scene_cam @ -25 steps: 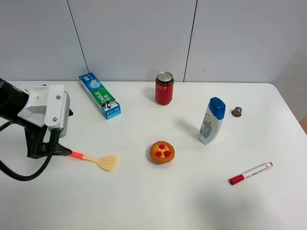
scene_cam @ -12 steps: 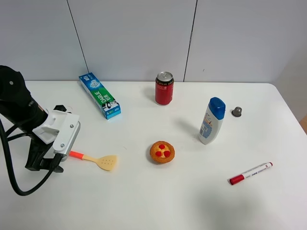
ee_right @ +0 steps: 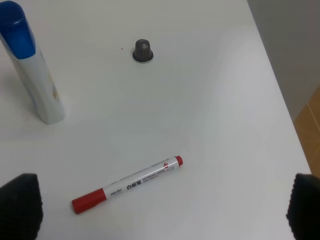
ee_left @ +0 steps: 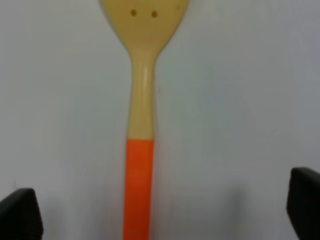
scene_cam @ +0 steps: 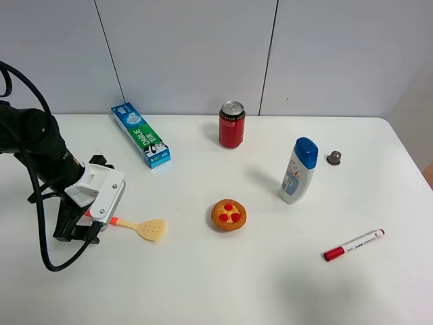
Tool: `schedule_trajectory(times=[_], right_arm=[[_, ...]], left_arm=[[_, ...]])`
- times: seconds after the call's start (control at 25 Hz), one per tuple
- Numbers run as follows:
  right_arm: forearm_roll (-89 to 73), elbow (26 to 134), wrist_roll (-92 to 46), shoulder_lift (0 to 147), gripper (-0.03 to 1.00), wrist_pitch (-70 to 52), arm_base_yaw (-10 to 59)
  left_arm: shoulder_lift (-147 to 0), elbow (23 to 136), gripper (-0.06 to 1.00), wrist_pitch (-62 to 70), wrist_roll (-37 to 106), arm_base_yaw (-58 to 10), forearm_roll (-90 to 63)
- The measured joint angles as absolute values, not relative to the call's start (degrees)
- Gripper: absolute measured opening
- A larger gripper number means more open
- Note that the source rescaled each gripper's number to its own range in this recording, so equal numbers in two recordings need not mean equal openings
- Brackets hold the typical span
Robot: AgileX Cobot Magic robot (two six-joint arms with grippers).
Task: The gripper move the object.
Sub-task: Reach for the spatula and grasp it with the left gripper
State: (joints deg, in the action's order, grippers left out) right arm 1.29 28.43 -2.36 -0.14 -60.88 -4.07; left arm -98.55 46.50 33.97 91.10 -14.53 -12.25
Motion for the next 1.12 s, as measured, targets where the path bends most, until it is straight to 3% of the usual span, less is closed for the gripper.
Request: schedule_trajectory(times=[1.12], right_arm=[[1.3, 28.4, -2.4, -0.1, 1.0, -60.9, -4.1]], left_arm=[[-109.3, 49.8, 1.0, 27.5, 93.9, -19.1, -9.4]])
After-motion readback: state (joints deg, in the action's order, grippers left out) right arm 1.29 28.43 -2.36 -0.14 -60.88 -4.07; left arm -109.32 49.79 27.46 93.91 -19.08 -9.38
